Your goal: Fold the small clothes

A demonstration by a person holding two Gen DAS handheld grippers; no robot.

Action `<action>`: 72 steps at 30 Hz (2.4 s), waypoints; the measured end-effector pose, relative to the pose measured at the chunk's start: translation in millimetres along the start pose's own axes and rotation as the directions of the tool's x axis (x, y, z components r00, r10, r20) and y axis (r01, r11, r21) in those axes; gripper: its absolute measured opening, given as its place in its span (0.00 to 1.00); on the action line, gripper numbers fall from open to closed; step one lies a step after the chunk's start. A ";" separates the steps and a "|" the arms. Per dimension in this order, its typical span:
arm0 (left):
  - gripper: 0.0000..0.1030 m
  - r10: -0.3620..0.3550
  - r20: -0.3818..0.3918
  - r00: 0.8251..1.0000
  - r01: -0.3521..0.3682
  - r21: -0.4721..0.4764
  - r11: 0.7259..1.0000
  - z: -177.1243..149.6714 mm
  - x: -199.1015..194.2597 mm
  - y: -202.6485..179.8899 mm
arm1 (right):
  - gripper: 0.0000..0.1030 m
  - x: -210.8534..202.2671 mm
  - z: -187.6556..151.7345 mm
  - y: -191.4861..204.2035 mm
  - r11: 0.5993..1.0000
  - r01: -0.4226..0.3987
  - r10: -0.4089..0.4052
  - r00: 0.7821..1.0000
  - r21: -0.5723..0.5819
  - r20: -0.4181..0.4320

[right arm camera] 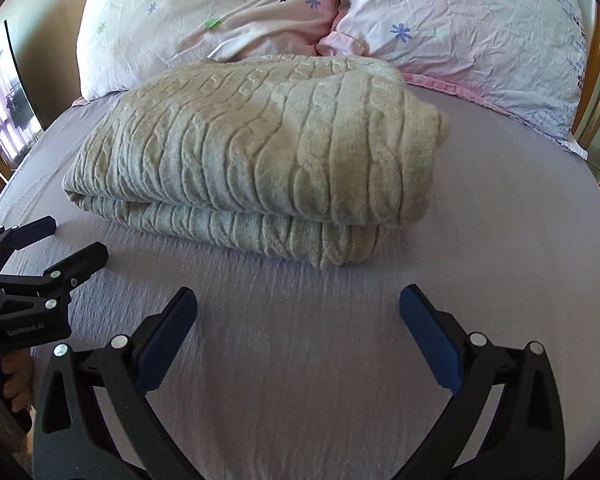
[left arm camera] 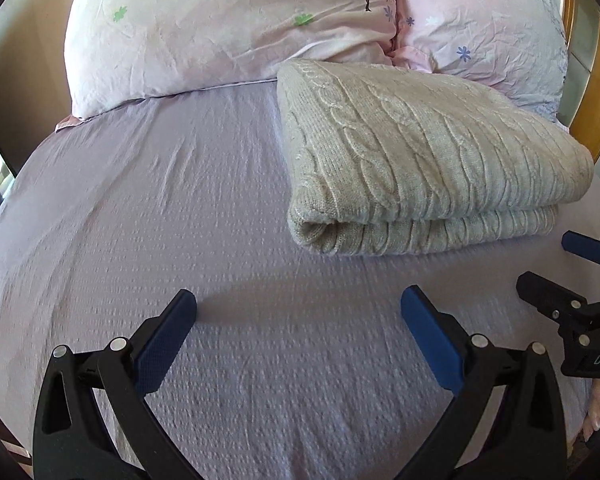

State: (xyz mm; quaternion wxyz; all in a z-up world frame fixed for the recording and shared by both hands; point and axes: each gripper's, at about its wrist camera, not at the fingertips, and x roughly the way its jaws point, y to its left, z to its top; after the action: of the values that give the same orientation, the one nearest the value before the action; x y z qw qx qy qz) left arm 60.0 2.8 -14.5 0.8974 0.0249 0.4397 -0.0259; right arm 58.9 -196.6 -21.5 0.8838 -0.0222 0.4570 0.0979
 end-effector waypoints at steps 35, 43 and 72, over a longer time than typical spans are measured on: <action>0.99 -0.003 0.000 1.000 0.003 0.005 1.000 -0.3 -0.2 0.0 | 0.98 0.0 -1.7 4.3 1.000 0.026 -0.026 1.000 -0.007 -0.008; 0.99 -0.002 0.001 1.000 0.002 0.005 1.000 -0.4 -0.2 0.2 | 0.98 -0.1 -1.8 4.3 1.000 0.026 -0.026 1.000 -0.007 -0.008; 0.99 -0.002 0.001 1.000 0.002 0.004 1.000 -0.8 -0.2 0.2 | 0.98 -0.2 -1.9 4.1 1.000 0.027 -0.027 1.000 -0.006 -0.007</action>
State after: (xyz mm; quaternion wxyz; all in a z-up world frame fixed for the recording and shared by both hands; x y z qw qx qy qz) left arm 59.2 3.1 -14.8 0.8975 0.0263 0.4394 -0.0276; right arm 56.5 -192.8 -22.3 0.8832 -0.0313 0.4597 0.0871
